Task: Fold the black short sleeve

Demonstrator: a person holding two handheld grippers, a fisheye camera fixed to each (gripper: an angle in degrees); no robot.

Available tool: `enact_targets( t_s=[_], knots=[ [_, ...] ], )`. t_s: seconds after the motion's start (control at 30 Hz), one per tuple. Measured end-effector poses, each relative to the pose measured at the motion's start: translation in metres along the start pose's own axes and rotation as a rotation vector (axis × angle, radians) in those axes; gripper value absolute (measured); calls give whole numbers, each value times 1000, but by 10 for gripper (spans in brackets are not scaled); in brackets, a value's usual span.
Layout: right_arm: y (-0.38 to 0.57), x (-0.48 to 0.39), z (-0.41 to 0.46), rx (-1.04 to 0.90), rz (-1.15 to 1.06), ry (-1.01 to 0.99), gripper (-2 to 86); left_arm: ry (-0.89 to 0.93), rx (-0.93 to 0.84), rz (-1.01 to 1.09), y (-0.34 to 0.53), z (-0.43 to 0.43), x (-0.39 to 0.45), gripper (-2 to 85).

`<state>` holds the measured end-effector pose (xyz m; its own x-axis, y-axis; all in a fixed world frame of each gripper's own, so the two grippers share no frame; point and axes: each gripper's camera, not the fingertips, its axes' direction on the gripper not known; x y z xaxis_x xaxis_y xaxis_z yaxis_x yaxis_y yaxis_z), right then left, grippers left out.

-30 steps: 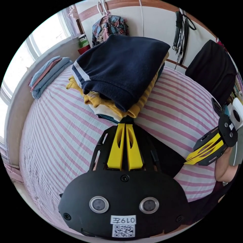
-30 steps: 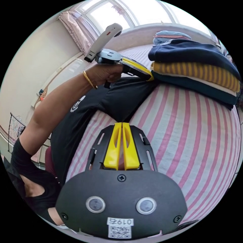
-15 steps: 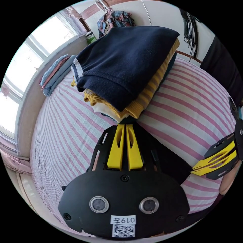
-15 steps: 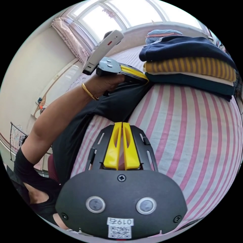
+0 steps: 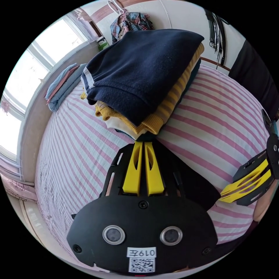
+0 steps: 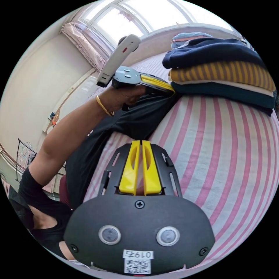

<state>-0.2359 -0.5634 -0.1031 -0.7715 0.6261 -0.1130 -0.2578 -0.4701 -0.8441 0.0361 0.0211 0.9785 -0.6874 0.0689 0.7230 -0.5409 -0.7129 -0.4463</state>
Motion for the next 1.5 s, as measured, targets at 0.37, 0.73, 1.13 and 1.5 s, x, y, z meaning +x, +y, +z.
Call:
enact_targets(
  t_s=[0.37,0.73,1.13,1.5],
  knots=[
    [-5,-20,-7,-43,-20,152,-7,-131,16,93,-4,-10,32,12],
    [-2,-74,-39,135,-122,264,51,-209,-22,163,-20,-30,36,18],
    [-14,-81,20,-113,-89,306,-6,-267,35,275,-22,-77,6,21],
    [8,-150,-7,134,-305,223,55,65,38,-94,76,-80,-185,86]
  ],
)
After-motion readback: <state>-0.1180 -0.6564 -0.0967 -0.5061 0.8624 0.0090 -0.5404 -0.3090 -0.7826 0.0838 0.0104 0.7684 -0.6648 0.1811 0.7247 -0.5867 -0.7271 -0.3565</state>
